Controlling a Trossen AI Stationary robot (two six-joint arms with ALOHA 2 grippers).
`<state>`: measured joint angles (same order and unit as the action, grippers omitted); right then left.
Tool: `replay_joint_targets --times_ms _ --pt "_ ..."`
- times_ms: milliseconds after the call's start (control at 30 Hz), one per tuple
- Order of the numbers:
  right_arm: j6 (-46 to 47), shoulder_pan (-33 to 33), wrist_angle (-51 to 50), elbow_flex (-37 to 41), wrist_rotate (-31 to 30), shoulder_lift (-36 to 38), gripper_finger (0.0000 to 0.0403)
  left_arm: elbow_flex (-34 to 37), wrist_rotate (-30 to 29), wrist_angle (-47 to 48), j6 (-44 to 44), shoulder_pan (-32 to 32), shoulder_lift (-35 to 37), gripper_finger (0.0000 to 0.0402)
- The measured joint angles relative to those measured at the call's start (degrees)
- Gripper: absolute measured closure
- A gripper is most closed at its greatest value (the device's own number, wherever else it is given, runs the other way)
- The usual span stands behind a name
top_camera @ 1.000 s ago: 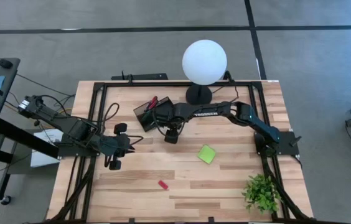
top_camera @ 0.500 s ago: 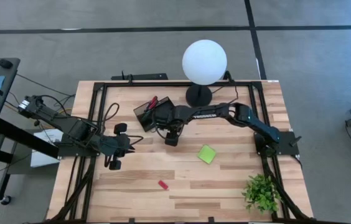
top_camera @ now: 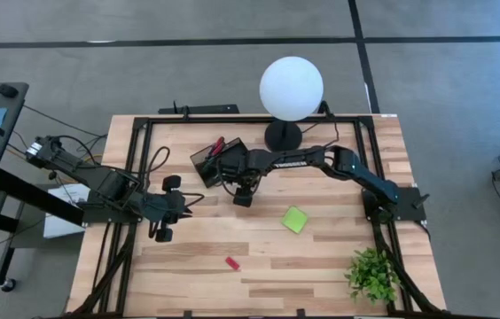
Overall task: Pick and place office supplies into organizer
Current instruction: Put the black binder clip into the black desk organizer
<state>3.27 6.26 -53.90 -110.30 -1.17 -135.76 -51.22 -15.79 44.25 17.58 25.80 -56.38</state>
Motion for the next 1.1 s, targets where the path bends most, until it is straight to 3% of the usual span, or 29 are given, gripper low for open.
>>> replay_joint_targets --times_ms 433,800,1100 --pt "-1.14 0.65 -0.84 -0.09 0.06 -0.59 0.0196 0.0 0.0 0.0 0.0 0.0 0.0 0.0363" --pt "-0.26 0.87 -0.6 -0.04 1.48 -0.68 0.027 -0.01 0.0 0.01 0.0 0.0 0.0 0.0363" --pt "-0.74 -0.02 -0.47 0.02 1.77 -0.72 0.0229 -0.01 0.0 0.0 0.0 -0.01 0.0 0.0363"
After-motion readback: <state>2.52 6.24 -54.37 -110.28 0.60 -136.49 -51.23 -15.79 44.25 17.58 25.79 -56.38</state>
